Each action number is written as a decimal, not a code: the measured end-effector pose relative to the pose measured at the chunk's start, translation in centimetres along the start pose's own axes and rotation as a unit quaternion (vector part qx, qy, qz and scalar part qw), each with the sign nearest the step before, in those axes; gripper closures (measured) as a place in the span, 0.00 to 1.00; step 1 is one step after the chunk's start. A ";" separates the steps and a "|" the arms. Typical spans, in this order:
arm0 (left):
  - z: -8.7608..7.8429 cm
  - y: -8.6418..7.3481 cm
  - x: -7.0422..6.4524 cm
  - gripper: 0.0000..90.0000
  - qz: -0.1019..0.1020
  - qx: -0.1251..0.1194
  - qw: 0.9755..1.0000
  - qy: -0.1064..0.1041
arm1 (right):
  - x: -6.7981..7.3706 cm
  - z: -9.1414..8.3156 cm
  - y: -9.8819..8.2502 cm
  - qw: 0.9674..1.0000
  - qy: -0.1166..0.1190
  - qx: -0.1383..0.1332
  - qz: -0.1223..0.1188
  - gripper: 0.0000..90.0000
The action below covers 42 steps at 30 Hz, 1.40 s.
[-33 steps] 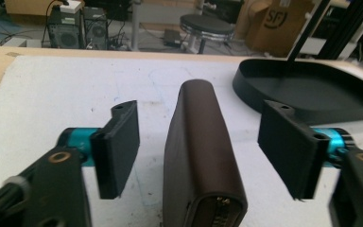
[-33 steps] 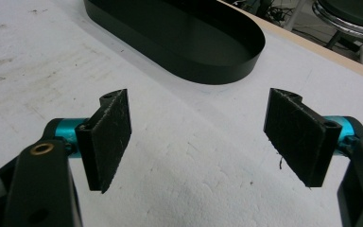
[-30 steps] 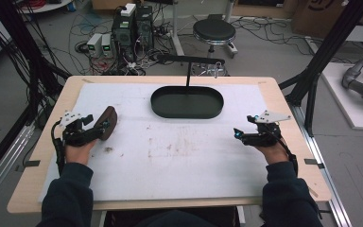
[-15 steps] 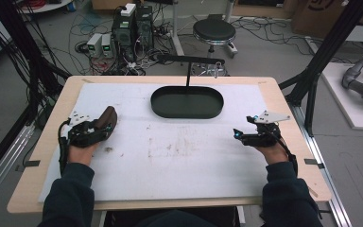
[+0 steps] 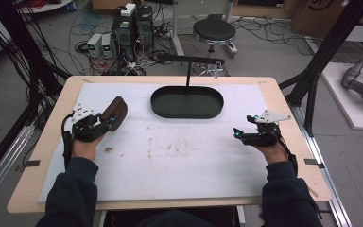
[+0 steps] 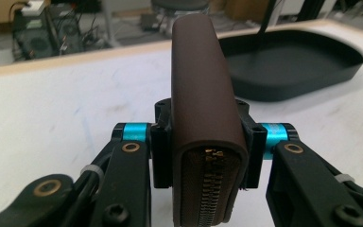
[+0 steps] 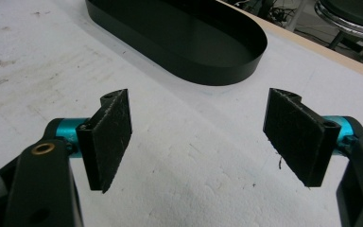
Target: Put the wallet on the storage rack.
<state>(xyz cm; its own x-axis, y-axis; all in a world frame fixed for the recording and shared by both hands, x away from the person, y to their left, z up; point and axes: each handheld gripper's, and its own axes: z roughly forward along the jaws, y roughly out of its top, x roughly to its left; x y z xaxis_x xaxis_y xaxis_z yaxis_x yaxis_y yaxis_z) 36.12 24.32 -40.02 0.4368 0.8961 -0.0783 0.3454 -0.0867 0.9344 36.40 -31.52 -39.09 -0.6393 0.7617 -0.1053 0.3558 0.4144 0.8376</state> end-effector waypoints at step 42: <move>21.4 5.4 -8.5 0.59 0.079 0.087 0.992 -0.037 | -0.5 -0.4 -0.4 1.000 0.013 -0.016 0.021 0.27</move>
<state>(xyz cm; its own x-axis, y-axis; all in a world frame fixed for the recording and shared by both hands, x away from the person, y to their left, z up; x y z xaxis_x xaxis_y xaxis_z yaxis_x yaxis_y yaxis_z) 52.01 6.90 -41.72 0.5552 0.8311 0.0325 0.4036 -0.3033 0.8632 36.32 -32.29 -39.13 -0.6419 0.7647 -0.0563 0.3611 0.3663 0.8576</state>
